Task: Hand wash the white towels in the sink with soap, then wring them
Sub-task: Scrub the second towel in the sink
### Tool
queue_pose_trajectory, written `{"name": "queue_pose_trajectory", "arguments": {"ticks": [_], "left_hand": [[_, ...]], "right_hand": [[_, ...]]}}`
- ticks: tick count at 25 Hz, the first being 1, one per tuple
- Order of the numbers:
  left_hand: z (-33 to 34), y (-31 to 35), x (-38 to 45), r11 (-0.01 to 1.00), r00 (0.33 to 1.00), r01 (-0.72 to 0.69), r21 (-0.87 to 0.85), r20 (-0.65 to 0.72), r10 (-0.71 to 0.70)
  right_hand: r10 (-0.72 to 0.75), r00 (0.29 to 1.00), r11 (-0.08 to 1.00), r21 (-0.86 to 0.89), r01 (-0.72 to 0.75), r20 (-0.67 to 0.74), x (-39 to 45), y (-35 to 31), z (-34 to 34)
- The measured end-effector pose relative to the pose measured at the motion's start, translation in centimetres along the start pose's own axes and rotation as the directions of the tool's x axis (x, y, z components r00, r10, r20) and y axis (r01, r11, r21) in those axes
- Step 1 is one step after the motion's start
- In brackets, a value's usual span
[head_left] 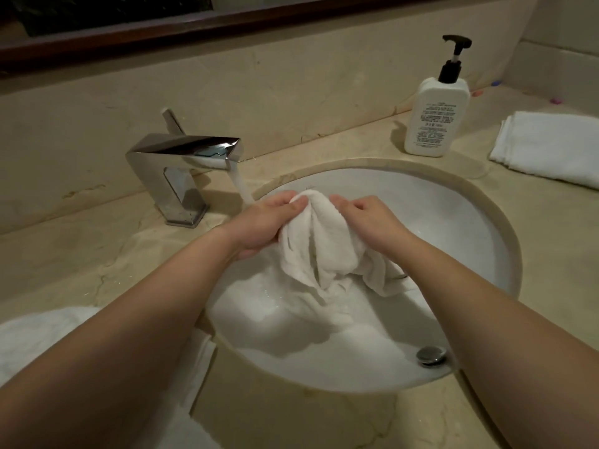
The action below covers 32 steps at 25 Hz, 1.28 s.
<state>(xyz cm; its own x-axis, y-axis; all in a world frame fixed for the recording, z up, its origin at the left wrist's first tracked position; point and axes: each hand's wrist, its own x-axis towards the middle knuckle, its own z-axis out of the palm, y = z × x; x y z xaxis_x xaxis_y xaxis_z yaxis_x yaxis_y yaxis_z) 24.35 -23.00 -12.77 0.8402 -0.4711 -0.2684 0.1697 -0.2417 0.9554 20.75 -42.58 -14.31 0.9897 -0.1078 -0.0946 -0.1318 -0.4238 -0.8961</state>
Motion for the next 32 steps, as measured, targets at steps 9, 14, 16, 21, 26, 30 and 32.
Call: {"name": "queue_pose_trajectory", "arguments": {"ticks": [9, 14, 16, 21, 26, 30, 32], "left_hand": [[-0.9, 0.6, -0.5, 0.959, 0.997, 0.071, 0.273, 0.009, -0.076], [-1.6, 0.3, -0.2, 0.972, 0.989, 0.145, 0.187, -0.033, -0.141], [-1.5, 0.3, 0.1, 0.996, 0.994, 0.078, -0.038, -0.077, -0.081], [-0.4, 0.6, -0.2, 0.994, 0.998, -0.029, -0.104, 0.055, 0.035], [-0.4, 0.2, 0.5, 0.989, 0.983, -0.148, 0.026, -0.106, 0.15], [-1.1, -0.2, 0.4, 0.89, 0.993, -0.066, 0.45, -0.058, 0.103], [-1.1, -0.4, 0.4, 0.905, 0.995, -0.064, 0.42, -0.042, 0.09]], "right_hand": [[-0.073, 0.997, 0.931, 0.36, 0.057, 0.031, -0.2, -1.0, -0.4], [-0.009, 0.998, 0.947, 0.319, 0.029, -0.065, 0.2, -1.0, -0.6], [0.053, 0.999, 0.951, 0.304, -0.05, -0.001, 0.0, -1.2, -1.1], [-0.03, 0.998, 0.972, 0.234, 0.016, 0.056, -0.3, -1.6, -0.2], [-0.058, 0.979, 0.978, 0.208, 0.015, 0.198, -0.6, -1.1, 0.0], [-0.156, 0.978, 0.926, 0.324, 0.194, -0.137, -0.6, -1.4, 0.0], [-0.151, 0.97, 0.904, 0.37, 0.213, -0.189, -0.4, -1.4, -0.3]]}}
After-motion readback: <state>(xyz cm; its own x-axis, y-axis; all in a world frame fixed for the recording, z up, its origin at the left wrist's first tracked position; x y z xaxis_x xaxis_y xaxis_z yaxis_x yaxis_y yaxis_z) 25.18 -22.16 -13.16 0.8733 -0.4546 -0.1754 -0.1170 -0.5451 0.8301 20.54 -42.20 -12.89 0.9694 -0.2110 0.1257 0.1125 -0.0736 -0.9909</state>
